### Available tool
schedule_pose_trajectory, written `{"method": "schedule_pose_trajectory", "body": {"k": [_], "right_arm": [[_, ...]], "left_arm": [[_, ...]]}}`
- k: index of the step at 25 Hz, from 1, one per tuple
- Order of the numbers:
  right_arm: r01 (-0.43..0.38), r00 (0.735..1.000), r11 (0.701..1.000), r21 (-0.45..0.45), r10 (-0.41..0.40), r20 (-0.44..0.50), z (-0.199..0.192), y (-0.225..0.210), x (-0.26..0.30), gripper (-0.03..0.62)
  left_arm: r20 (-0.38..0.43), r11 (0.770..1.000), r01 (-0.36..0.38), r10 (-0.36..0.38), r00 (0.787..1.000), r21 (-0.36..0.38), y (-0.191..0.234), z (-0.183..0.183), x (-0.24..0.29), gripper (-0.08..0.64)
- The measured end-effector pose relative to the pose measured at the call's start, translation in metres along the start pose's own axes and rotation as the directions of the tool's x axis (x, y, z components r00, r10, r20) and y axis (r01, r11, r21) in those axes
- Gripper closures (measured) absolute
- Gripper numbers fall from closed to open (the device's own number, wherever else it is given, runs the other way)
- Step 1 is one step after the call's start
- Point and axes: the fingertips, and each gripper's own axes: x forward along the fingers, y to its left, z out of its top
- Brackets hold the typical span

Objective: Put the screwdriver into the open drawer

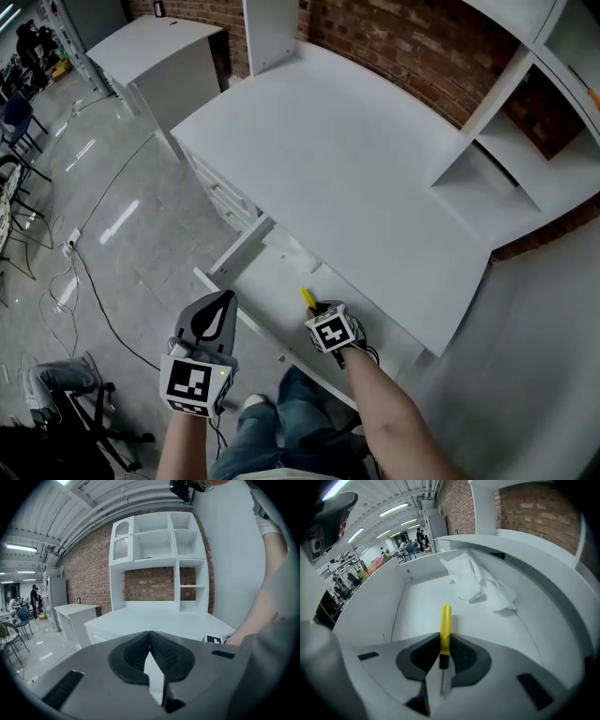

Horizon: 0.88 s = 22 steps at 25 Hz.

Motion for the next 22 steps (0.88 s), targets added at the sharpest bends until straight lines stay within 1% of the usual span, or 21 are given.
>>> {"method": "schedule_pose_trajectory", "body": {"k": [5,7,8,10,13,16,18,22], "right_arm": [[-0.004,1.0,1.0,-0.004,0.004,-0.02,0.001,0.004,0.007,0.509],[-0.008,1.0,1.0,-0.003,0.007,-0.014,0.002,0.005,0.007,0.476],[-0.01,1.0,1.0,-0.006,0.01,-0.013,0.003,0.005,0.005,0.472],[-0.01,1.0,1.0,-0.011,0.01,-0.002,0.004,0.003,-0.001,0.469],[-0.017,0.999,1.0,0.003,0.017,0.039,0.009,0.002,-0.014,0.466],[-0.03,0.997,0.999,0.014,0.029,0.072,0.009,0.007,-0.033,0.466],[-0.026,0.995,1.0,0.014,0.024,0.101,0.011,0.008,-0.052,0.468],[0.014,0.988,0.999,0.039,-0.02,0.155,0.013,0.009,-0.092,0.472]], "left_arm": [[-0.017,0.999,-0.032,0.032,0.999,-0.002,0.006,-0.006,-0.01,0.548],[-0.017,0.999,-0.041,0.041,0.999,-0.002,0.007,-0.006,-0.011,0.548],[-0.014,0.999,-0.045,0.045,0.999,-0.003,0.007,-0.005,-0.011,0.548],[-0.006,0.999,-0.051,0.051,0.999,-0.009,0.006,-0.003,-0.01,0.548],[0.011,0.999,-0.05,0.05,0.999,-0.011,0.004,0.003,-0.006,0.548],[0.021,0.999,-0.031,0.031,0.999,-0.014,0.0,0.008,-0.005,0.548],[0.034,1.0,-0.008,0.008,0.999,-0.01,-0.004,0.014,-0.005,0.547],[0.082,0.999,0.049,-0.05,0.995,0.008,-0.014,0.03,-0.011,0.548]]}}
